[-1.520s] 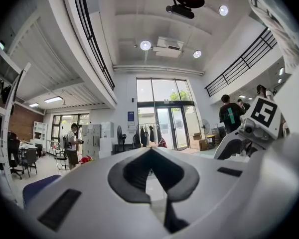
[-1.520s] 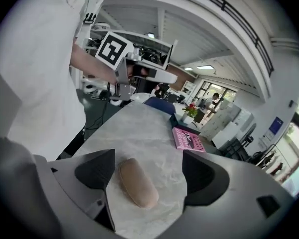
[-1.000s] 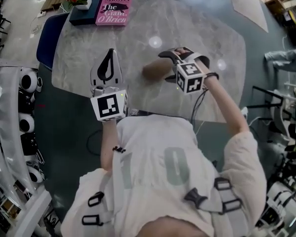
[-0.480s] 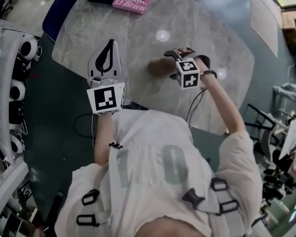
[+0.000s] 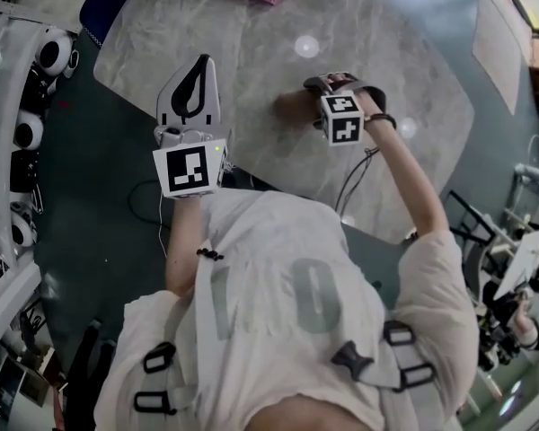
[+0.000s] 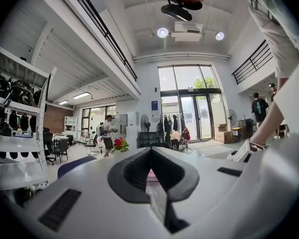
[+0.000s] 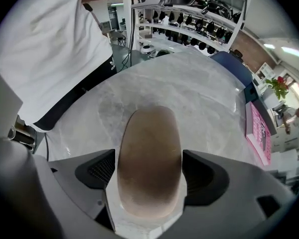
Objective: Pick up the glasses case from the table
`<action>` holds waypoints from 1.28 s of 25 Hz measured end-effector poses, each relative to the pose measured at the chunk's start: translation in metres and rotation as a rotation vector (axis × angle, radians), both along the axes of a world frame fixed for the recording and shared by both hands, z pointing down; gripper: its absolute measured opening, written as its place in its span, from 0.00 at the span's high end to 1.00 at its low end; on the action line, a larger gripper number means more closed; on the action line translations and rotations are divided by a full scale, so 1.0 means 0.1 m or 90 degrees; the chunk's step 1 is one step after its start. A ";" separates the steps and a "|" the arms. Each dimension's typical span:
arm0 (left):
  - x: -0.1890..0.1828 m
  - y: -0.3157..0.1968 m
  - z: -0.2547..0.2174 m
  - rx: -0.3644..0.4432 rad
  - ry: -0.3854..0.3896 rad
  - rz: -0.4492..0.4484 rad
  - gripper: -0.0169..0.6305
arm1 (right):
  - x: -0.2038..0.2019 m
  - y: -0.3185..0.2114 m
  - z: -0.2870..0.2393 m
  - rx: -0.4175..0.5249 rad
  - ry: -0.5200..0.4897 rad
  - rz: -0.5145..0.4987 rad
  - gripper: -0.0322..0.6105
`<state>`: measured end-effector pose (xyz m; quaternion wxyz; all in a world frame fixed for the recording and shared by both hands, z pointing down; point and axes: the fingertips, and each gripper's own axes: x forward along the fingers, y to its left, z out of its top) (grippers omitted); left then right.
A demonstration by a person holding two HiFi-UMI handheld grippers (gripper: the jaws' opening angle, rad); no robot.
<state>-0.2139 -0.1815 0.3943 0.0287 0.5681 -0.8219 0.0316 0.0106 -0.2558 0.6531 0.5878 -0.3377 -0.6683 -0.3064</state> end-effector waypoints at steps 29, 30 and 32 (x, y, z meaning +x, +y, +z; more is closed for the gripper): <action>0.12 -0.11 0.22 -0.026 0.011 0.015 0.97 | -0.01 0.05 0.20 -0.036 0.058 0.008 0.34; 0.12 -0.10 0.22 -0.026 0.012 0.015 0.97 | -0.01 0.04 0.20 -0.040 0.057 0.010 0.34; 0.10 -0.09 0.21 -0.024 0.014 0.014 0.97 | -0.03 0.05 0.19 -0.041 0.055 0.011 0.34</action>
